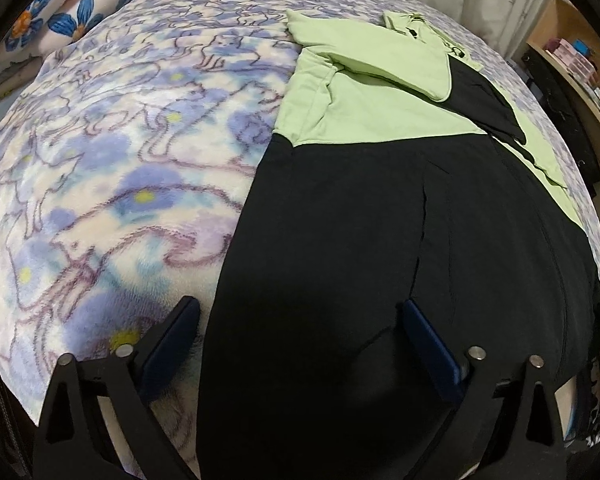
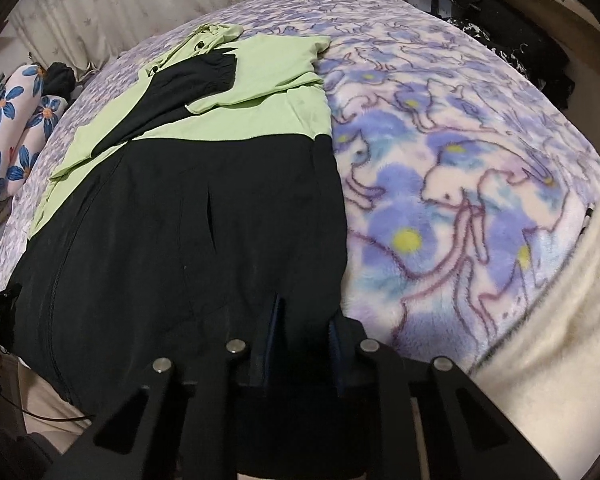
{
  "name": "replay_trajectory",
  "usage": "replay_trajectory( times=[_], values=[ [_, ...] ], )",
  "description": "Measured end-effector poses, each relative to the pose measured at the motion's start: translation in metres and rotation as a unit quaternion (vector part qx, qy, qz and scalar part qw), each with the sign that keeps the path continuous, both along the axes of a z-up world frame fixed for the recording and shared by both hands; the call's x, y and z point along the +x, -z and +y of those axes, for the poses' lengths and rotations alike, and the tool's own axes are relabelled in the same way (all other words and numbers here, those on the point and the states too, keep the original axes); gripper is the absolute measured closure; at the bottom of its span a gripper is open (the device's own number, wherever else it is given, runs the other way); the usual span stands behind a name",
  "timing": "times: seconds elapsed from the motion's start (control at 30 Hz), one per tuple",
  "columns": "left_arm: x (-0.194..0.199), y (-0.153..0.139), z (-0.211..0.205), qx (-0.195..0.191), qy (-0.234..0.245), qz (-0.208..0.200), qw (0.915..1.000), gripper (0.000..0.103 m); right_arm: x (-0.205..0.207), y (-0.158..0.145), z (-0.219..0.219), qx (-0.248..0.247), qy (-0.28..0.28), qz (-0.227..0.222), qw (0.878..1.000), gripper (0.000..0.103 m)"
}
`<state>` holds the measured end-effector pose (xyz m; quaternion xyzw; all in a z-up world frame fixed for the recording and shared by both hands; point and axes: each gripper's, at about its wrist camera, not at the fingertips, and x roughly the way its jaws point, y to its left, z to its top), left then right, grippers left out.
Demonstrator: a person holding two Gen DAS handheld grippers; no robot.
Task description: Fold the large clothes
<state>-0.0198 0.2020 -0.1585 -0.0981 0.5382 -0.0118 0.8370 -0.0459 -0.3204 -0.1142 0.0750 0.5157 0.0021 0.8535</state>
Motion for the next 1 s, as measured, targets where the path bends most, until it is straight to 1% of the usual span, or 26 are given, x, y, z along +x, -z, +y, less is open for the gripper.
replay_trajectory(
  times=[0.03,0.07,0.1,0.17,0.23,0.3,0.33,0.37,0.43,0.53,0.67,0.7,0.77,0.87,1.0],
  values=[
    [-0.001,-0.001,0.000,0.003,0.001,-0.002,1.0000,0.017,0.000,0.000,0.001,-0.001,0.000,0.000,1.000,0.084],
    [-0.002,-0.002,-0.001,0.009,0.001,-0.004,1.0000,0.034,0.000,-0.001,0.001,-0.003,0.000,0.000,1.000,0.085],
    [-0.002,-0.004,-0.002,0.014,0.001,-0.005,0.9999,0.044,0.000,-0.001,0.002,-0.004,-0.001,-0.001,1.000,0.086],
    [-0.003,-0.007,-0.002,0.005,0.002,-0.002,1.0000,0.082,0.000,-0.003,0.005,-0.010,-0.004,-0.003,1.000,0.090],
    [-0.004,-0.010,-0.002,-0.007,0.000,0.001,1.0000,0.092,0.000,-0.006,0.007,-0.014,-0.006,-0.008,1.000,0.092],
    [-0.004,-0.013,-0.005,-0.002,-0.002,0.003,1.0000,0.095,-0.001,-0.009,0.008,-0.011,-0.007,-0.014,1.000,0.095],
    [-0.005,-0.014,-0.006,-0.002,-0.003,0.003,1.0000,0.097,-0.002,-0.012,0.009,0.005,-0.011,-0.022,1.000,0.097],
    [-0.005,-0.017,-0.008,-0.010,-0.005,0.003,0.9999,0.099,-0.002,-0.015,0.010,0.018,-0.013,-0.027,0.999,0.097],
    [-0.005,-0.022,-0.008,-0.055,-0.008,0.000,0.9985,0.099,-0.002,-0.023,0.015,0.030,-0.020,-0.042,0.998,0.097],
    [0.000,-0.036,-0.011,-0.093,-0.018,-0.011,0.9955,0.100,0.004,-0.039,0.022,0.055,-0.032,-0.067,0.996,0.097],
    [0.011,-0.069,-0.012,-0.154,-0.022,-0.049,0.9867,0.100,0.020,-0.060,0.019,0.101,-0.031,-0.098,0.990,0.098],
    [0.015,-0.075,-0.012,-0.162,-0.022,-0.057,0.9849,0.100,0.026,-0.066,0.016,0.115,-0.028,-0.107,0.987,0.098],
    [0.027,-0.092,-0.012,-0.180,-0.021,-0.075,0.9805,0.100,0.036,-0.077,0.010,0.136,-0.020,-0.125,0.983,0.098],
    [0.048,-0.111,-0.013,-0.194,-0.021,-0.098,0.9759,0.100,0.061,-0.098,0.000,0.167,-0.005,-0.153,0.974,0.098],
    [0.091,-0.128,-0.009,-0.210,-0.033,-0.110,0.9710,0.100,0.097,-0.116,-0.007,0.180,0.007,-0.173,0.968,0.098]
  ],
)
